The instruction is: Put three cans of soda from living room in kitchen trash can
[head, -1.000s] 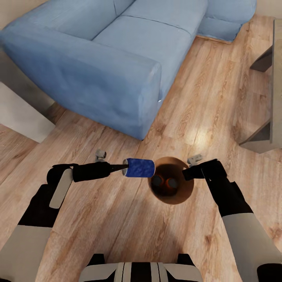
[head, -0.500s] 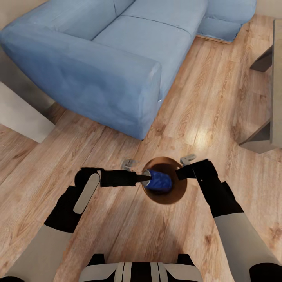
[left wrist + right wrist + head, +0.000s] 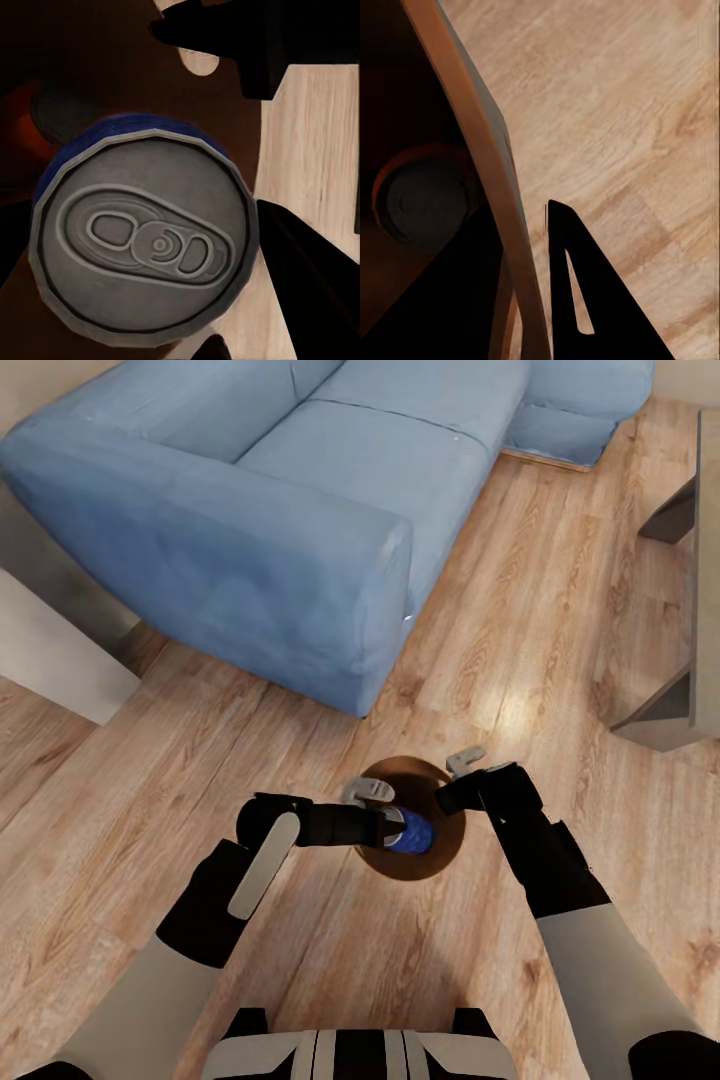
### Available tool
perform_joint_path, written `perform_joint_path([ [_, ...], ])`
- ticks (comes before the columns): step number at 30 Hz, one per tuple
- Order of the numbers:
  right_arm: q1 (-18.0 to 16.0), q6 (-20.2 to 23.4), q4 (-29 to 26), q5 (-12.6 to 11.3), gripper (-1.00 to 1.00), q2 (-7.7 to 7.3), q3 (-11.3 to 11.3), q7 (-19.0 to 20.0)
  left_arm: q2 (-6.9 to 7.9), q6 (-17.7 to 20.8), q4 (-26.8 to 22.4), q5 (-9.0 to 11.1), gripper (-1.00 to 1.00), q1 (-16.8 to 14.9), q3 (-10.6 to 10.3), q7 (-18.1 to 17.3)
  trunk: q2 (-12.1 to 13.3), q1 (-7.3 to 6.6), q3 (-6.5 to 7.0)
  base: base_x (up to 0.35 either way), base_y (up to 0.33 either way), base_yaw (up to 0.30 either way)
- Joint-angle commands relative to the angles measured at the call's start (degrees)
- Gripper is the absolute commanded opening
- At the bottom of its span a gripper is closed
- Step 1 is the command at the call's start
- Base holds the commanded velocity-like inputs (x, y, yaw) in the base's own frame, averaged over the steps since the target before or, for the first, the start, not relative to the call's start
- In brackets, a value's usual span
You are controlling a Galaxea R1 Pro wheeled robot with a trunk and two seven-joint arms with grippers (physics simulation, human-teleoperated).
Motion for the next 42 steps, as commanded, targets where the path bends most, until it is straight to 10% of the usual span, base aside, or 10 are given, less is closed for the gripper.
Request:
perform_joint_path([
  [1, 0.0, 0.3, -0.1, -0.1, -1.0, 0.78, 0.1, 0.4, -0.28, 0.0, 0.0, 0.3, -1.0, 0.0, -0.1, 1.5, 0.0, 0.0, 0.0, 0.0, 0.0, 0.0],
  [10, 0.0, 0.3, -0.5, 4.3, -1.0, 3.74, 0.1, 0.5, -0.72, -1.6, 0.5, 0.0, -1.0, 0.0, -3.6, 13.6, 0.0, 0.0, 0.0, 0.0, 0.0, 0.0],
  [11, 0.0, 0.3, -0.5, 4.3, -1.0, 3.84, 0.1, 0.5, -0.78, -2.2, 0.8, 0.0, 1.0, 0.0, -4.4, 15.3, 0.0, 0.0, 0.0, 0.0, 0.0, 0.0],
  [27, 0.0, 0.3, -0.5, 4.3, -1.0, 3.87, -0.1, 0.6, -0.09, -3.2, -6.4, 0.8, 1.0, 0.5, -5.7, 17.3, 0.0, 0.0, 0.0, 0.0, 0.0, 0.0],
  [32, 0.0, 0.3, -0.5, 4.0, -1.0, 3.81, -0.4, 0.9, 0.77, -2.9, -10.5, 0.9, 1.0, 1.6, -5.6, 10.8, 0.0, 0.0, 0.0, 0.0, 0.0, 0.0],
  [35, 0.0, 0.3, -0.4, 3.9, -1.0, 3.7, -0.5, 1.0, 4.27, -3.3, -11.2, 0.7, 1.0, 4.5, -4.7, -1.3, 0.0, 0.0, 0.0, 0.0, 0.0, 0.0],
  [42, 0.0, 0.3, -0.4, 3.8, -1.0, 3.32, -0.8, 1.1, 18.28, -4.1, -11.4, 0.7, 1.0, 7.5, 18.3, -25.7, 0.0, 0.0, 0.0, 0.0, 0.0, 0.0],
])
